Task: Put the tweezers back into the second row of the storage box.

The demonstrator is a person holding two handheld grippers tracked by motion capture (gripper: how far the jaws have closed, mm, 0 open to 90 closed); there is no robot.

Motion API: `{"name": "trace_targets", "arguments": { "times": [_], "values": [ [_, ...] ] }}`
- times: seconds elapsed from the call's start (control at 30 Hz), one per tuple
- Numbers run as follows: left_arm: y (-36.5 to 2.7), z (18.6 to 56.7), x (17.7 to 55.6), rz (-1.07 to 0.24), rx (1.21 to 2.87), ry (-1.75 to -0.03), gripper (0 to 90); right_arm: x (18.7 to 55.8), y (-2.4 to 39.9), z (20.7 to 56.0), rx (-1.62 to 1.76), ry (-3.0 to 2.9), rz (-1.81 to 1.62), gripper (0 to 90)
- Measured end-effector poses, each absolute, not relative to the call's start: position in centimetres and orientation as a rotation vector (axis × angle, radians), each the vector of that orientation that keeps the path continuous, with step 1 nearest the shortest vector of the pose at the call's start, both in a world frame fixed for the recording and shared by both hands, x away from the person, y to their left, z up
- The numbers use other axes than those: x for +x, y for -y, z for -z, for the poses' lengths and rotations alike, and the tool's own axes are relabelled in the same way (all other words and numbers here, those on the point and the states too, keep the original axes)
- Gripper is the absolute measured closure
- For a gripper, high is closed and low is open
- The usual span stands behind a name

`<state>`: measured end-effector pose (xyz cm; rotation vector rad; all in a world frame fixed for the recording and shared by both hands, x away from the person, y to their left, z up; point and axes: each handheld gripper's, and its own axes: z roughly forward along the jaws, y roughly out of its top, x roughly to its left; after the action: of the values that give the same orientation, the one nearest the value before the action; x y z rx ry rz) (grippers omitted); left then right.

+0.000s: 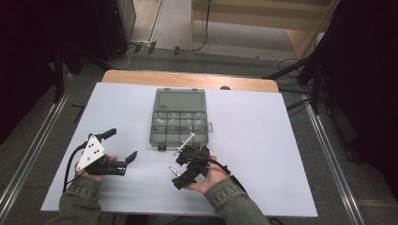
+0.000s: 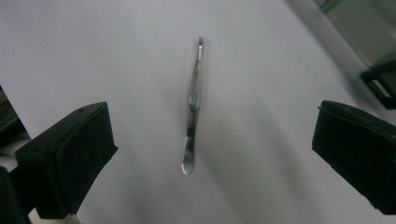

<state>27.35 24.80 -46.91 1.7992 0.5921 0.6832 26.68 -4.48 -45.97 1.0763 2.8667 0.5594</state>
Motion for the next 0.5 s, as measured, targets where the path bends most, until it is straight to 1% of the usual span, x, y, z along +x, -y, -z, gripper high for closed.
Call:
{"name": "trace_targets", "arguments": {
  "times": [0.1, 0.13, 0.2, 0.23, 0.27, 0.33, 0.43, 0.5],
  "values": [
    [-24.8, 46.9, 27.3, -0.684, 1.798, -0.591, 0.0, 26.9, 3.2, 46.5, 1.028, -2.911, -0.537, 3.2],
    [-24.8, 46.9, 27.3, -0.683, 1.796, -0.590, 0.0, 26.9, 2.8, 46.5, 1.042, -2.909, -0.519, 5.7],
    [-24.7, 46.9, 27.3, -0.688, 1.794, -0.588, 0.0, 27.0, 2.3, 46.7, 1.035, -2.914, -0.492, 12.6],
    [-24.8, 46.9, 27.3, -0.691, 1.792, -0.590, 0.0, 27.0, 2.0, 46.8, 1.036, -2.916, -0.474, 18.0],
    [-24.8, 46.9, 27.3, -0.694, 1.788, -0.590, 0.0, 27.0, 1.7, 46.9, 1.036, -2.922, -0.451, 20.6],
    [-24.8, 46.8, 27.3, -0.699, 1.785, -0.591, 0.0, 26.9, 1.4, 47.1, 1.027, -2.929, -0.422, 29.8],
    [-24.9, 46.8, 27.3, -0.698, 1.784, -0.590, 0.0, 26.7, 1.1, 47.3, 1.017, -2.922, -0.373, 48.6],
    [-24.8, 46.8, 27.3, -0.697, 1.786, -0.591, 0.0, 26.6, 1.0, 47.3, 1.054, -2.895, -0.350, 66.0]
  ]
}}
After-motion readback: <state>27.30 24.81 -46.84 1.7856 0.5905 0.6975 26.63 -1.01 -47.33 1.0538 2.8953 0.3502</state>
